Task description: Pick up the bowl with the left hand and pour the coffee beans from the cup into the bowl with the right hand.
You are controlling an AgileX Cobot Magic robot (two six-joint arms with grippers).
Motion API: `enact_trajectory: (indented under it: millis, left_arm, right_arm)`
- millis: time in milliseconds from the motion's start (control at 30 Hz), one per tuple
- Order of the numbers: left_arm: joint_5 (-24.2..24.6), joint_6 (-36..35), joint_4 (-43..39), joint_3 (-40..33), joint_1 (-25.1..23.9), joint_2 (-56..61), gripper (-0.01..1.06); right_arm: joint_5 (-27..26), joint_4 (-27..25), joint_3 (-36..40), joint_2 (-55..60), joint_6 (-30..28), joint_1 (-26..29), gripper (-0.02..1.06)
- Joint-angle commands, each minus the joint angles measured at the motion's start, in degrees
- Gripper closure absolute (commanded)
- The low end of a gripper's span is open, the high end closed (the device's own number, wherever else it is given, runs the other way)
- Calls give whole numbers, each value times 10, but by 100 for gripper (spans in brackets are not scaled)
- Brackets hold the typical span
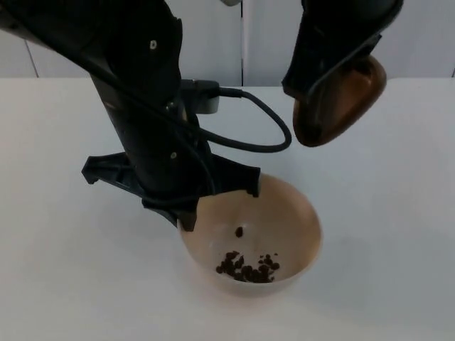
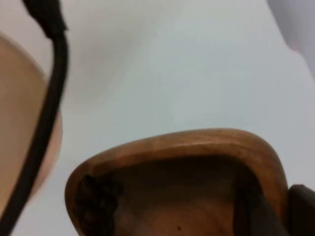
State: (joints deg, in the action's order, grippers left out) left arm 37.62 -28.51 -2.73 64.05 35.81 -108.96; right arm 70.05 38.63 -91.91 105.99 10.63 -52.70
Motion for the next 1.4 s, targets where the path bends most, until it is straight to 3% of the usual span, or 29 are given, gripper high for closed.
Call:
enact_trajectory:
  millis: [0,67,133,300,567,800,933,1100,1367]
  left_arm:
    - [-6,-4,5,2,1,2,105]
    - [-6,-4,5,2,1,2,105]
    - [-6,-4,5,2,1,2,105]
    - [-6,-4,5,2,1,2,105]
    - [-6,-4,5,2,1,2,105]
    - [-6,-4,5,2,1,2,105]
    - [-6,-4,6,2,1,2,105]
    - [-4,-4,7,2,1,2,105]
    - [-3,-4,3,2,1,2,105]
  right_arm:
    - [-1,-32,1,-16,-8,14,105]
    - [-5,-46,1,-18,-13,19,105]
    - [-27,-100,1,-29,-25,39,105]
    - [-27,-122,1,-36,-36,63,105]
    - [-56,-253,1,-36,-91,118,105]
    - [-58,-283,1,-36,-112,142,105]
    - [-60,-343,1,-36,-149,167,105]
    - [-72,-375,1,-36,-158,183,105]
    - [-89,-373,7,-34,-162,183,105]
